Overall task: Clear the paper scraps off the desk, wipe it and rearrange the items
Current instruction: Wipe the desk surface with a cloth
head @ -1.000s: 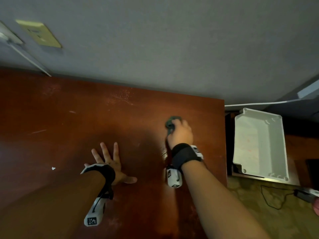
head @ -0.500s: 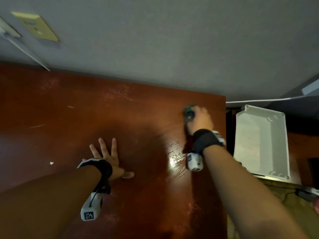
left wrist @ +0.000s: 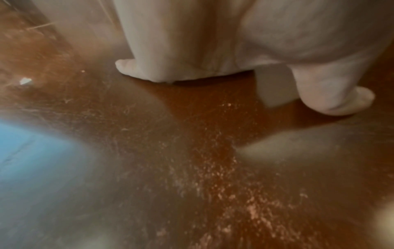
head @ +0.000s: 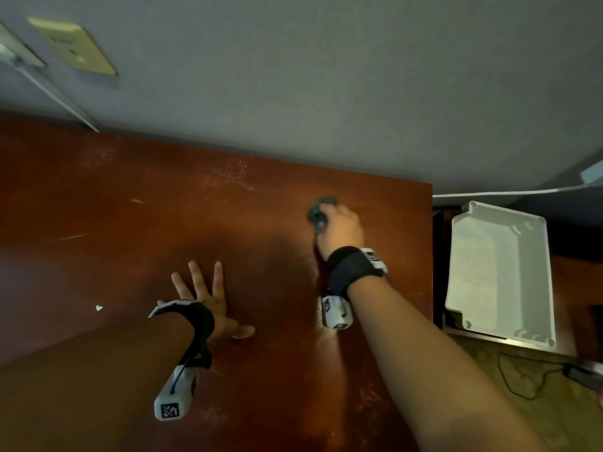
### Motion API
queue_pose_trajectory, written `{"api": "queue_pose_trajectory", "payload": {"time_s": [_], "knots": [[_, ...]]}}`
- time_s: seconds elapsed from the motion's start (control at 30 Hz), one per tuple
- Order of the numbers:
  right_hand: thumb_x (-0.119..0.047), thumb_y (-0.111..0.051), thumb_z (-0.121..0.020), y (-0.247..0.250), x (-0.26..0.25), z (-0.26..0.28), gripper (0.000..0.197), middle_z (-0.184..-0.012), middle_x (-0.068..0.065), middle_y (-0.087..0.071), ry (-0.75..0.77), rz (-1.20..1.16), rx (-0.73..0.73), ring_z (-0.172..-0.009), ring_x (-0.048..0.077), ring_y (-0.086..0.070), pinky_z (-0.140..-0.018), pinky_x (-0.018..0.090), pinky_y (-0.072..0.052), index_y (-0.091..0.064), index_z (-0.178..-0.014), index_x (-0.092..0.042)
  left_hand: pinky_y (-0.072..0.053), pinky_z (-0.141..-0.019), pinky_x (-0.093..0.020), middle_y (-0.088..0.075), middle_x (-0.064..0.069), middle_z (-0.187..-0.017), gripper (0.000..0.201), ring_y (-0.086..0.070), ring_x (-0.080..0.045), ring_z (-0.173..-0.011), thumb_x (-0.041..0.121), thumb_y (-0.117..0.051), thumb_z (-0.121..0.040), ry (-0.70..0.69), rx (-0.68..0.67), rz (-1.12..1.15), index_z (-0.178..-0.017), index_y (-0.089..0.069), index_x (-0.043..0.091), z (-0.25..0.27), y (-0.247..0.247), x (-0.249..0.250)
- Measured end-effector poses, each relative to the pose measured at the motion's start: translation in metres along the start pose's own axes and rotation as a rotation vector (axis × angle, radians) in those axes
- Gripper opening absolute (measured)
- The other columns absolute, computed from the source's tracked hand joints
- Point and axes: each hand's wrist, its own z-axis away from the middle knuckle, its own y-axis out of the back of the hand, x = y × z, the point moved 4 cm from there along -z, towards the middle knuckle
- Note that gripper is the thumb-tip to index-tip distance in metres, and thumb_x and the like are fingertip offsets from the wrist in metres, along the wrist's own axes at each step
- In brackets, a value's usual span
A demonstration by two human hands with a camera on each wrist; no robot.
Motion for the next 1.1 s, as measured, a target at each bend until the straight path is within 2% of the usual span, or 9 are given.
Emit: {"api": "queue_pose_trajectory", "payload": {"time_s": [0.13,0.23,0.3,0.47,0.6,0.7,0.9,1.03,1.1], "knots": [[-0.010,-0.052,-0.092,-0.027,-0.049,0.006,0.048,-0.132,0.004,-0.052,0.132,-0.006,-0.135,-0.120,0.029,-0.044,-0.100,0.036,-0.040,-0.048,-0.139,-0.020,-0.006,-0.109,-0.075,0.060,-0.015,-0.135,0.146,0.039,-0.049,-0.134,0.083,-0.068,-0.057,0.028,0.025,-0.024,-0.121,0.053,0.033,0.003,0.002,0.004],[-0.010,-0.052,-0.092,-0.026,-0.047,0.002,0.047,-0.133,0.005,-0.052,0.153,-0.002,-0.157,-0.123,0.029,-0.044,-0.103,0.038,-0.039,-0.049,-0.138,-0.020,-0.005,-0.110,-0.075,0.062,-0.014,-0.132,0.146,0.041,-0.049,-0.133,0.082,-0.069,-0.057,0.022,0.026,-0.014,-0.122,0.053,0.034,0.004,0.001,0.004],[-0.013,-0.052,-0.093,-0.017,-0.032,-0.005,0.040,-0.129,0.007,-0.053,0.127,-0.009,-0.134,-0.118,0.031,-0.047,-0.099,0.039,-0.044,-0.053,-0.132,-0.020,-0.004,-0.110,-0.075,0.063,-0.013,-0.130,0.146,0.042,-0.048,-0.132,0.081,-0.069,-0.059,0.008,0.026,-0.005,-0.125,0.052,0.034,0.004,0.001,0.003],[-0.014,-0.058,-0.084,0.036,0.060,-0.039,0.033,-0.117,0.020,-0.056,-0.121,0.048,0.070,-0.103,0.044,-0.057,-0.088,0.043,-0.050,-0.055,-0.117,-0.012,-0.003,-0.108,-0.074,0.060,-0.014,-0.134,0.144,0.040,-0.048,-0.134,0.082,-0.067,-0.062,-0.012,0.012,-0.021,-0.130,0.050,0.033,0.006,0.002,0.002],[-0.008,-0.063,-0.083,0.081,0.140,-0.056,0.041,-0.123,0.027,-0.051,-0.355,0.063,0.167,-0.112,0.047,-0.052,-0.095,0.046,-0.046,-0.052,-0.122,-0.004,-0.003,-0.109,-0.075,0.059,-0.016,-0.135,0.143,0.040,-0.049,-0.134,0.083,-0.066,-0.061,-0.017,0.009,-0.031,-0.127,0.051,0.032,0.001,0.001,0.002],[-0.008,-0.064,-0.085,0.082,0.150,-0.062,0.043,-0.126,0.025,-0.051,-0.432,0.084,0.190,-0.116,0.046,-0.050,-0.095,0.047,-0.046,-0.052,-0.126,-0.005,-0.003,-0.108,-0.076,0.059,-0.017,-0.134,0.144,0.039,-0.050,-0.134,0.086,-0.064,-0.058,0.010,0.013,-0.054,-0.122,0.053,0.031,-0.002,0.001,0.001],[-0.012,-0.058,-0.085,0.052,0.077,-0.066,0.044,-0.127,0.019,-0.059,-0.229,-0.001,0.179,-0.112,0.039,-0.057,-0.094,0.036,-0.047,-0.061,-0.129,-0.016,-0.004,-0.108,-0.076,0.060,-0.018,-0.133,0.145,0.038,-0.051,-0.134,0.086,-0.063,-0.058,0.020,0.008,-0.058,-0.125,0.053,0.030,-0.003,0.001,0.001],[-0.017,-0.056,-0.087,0.007,-0.010,-0.053,0.044,-0.125,0.015,-0.058,0.016,0.004,0.026,-0.108,0.039,-0.057,-0.092,0.035,-0.048,-0.060,-0.130,-0.021,-0.004,-0.109,-0.075,0.059,-0.017,-0.134,0.147,0.039,-0.050,-0.134,0.085,-0.065,-0.058,0.020,-0.003,-0.055,-0.127,0.052,0.031,-0.003,0.001,0.002],[-0.014,-0.054,-0.089,-0.014,-0.050,-0.040,0.044,-0.131,0.012,-0.055,0.106,-0.007,-0.070,-0.114,0.038,-0.052,-0.098,0.035,-0.045,-0.057,-0.133,-0.022,-0.004,-0.108,-0.075,0.059,-0.016,-0.134,0.147,0.039,-0.050,-0.134,0.085,-0.066,-0.058,0.017,-0.005,-0.052,-0.128,0.052,0.031,-0.003,0.001,0.002]]}}
